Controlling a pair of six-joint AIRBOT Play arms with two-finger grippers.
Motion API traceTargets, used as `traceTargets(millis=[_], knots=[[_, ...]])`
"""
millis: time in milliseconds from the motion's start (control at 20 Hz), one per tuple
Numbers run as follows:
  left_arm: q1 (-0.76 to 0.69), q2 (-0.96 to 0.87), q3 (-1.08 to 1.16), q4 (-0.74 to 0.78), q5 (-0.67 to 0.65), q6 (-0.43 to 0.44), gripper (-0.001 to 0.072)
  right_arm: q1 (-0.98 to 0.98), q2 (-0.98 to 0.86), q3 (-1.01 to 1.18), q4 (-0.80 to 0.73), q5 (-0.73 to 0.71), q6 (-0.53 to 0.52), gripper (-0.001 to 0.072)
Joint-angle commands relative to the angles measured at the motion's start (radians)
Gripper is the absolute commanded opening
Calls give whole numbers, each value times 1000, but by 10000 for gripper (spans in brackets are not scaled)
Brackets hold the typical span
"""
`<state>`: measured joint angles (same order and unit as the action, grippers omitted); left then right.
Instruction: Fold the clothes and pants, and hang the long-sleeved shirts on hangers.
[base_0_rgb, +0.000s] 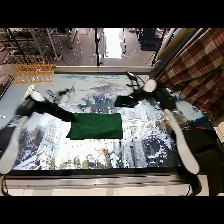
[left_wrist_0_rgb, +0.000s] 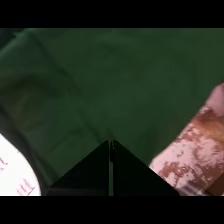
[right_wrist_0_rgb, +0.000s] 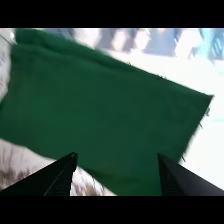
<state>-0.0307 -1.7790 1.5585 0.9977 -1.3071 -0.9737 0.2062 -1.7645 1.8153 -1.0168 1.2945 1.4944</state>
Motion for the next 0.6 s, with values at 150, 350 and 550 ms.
traceTargets(millis=[150,350,550], knots=[[-83,-145,1,154,53,-127,4,-135,-5,-377,230,-39,-203,628],[-82,-145,2,154,58,-127,4,-124,-123,-395,424,-104,-327,633],[-82,-145,11,154,58,-127,4,-75,-229,-320,523,-103,-351,630]])
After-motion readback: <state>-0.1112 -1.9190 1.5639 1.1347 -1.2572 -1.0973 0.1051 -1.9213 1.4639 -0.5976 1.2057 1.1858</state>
